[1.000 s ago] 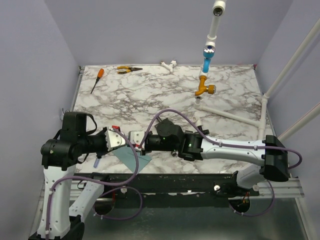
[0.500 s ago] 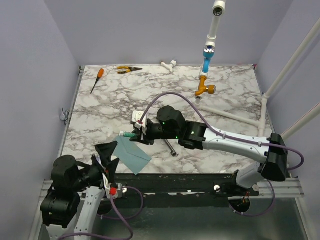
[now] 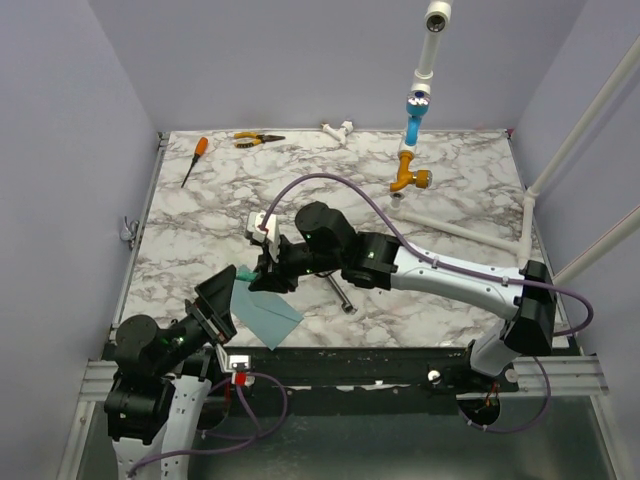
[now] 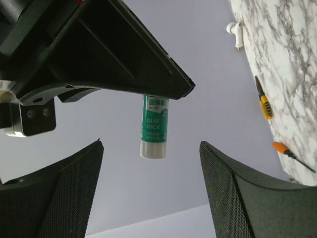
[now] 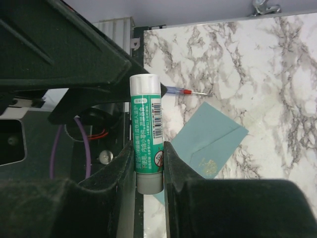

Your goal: Place the letter into the envelope and seal it

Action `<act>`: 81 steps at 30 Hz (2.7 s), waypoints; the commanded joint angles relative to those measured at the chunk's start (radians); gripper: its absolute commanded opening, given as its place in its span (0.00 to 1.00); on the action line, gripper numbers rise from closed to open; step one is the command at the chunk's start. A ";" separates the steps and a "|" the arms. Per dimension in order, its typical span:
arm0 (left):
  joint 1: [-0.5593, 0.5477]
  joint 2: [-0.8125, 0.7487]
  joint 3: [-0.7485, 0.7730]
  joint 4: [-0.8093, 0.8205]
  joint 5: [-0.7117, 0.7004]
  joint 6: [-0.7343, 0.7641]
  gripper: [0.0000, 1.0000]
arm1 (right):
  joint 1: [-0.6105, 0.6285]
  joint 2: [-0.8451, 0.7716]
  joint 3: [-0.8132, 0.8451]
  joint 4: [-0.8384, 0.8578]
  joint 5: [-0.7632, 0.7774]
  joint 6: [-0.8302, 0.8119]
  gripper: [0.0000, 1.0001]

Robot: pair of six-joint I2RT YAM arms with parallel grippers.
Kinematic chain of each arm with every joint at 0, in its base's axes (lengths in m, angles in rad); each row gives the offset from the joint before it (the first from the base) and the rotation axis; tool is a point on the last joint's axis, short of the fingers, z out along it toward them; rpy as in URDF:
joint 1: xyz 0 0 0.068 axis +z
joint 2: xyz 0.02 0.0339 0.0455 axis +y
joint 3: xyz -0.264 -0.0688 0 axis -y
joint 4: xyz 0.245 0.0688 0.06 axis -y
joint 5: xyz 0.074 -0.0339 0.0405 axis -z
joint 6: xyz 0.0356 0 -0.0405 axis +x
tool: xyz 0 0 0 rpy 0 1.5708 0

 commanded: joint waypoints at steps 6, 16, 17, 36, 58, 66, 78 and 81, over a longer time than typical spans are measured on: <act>0.001 -0.028 -0.048 0.055 -0.013 0.189 0.54 | 0.010 0.037 0.074 -0.024 -0.076 0.077 0.01; 0.000 -0.017 -0.049 0.055 -0.024 0.193 0.08 | 0.015 0.072 0.109 -0.026 -0.095 0.078 0.01; 0.001 -0.017 -0.049 0.055 -0.023 0.190 0.00 | 0.015 0.076 0.113 -0.028 -0.096 0.078 0.01; 0.001 0.326 0.104 -0.114 -0.147 -0.810 0.00 | -0.049 -0.151 0.108 -0.232 0.471 0.237 1.00; 0.017 0.102 -0.454 1.024 0.369 -2.193 0.00 | -0.264 -0.208 -0.325 -0.372 0.601 0.481 0.99; 0.103 -0.049 -0.522 1.086 0.397 -2.220 0.00 | -0.282 -0.063 -0.376 -0.346 0.558 0.486 0.73; 0.149 -0.116 -0.535 1.089 0.397 -2.219 0.00 | -0.287 -0.003 -0.477 -0.297 0.577 0.502 0.66; 0.153 -0.120 -0.537 1.089 0.400 -2.221 0.00 | -0.295 0.021 -0.484 -0.278 0.571 0.496 0.62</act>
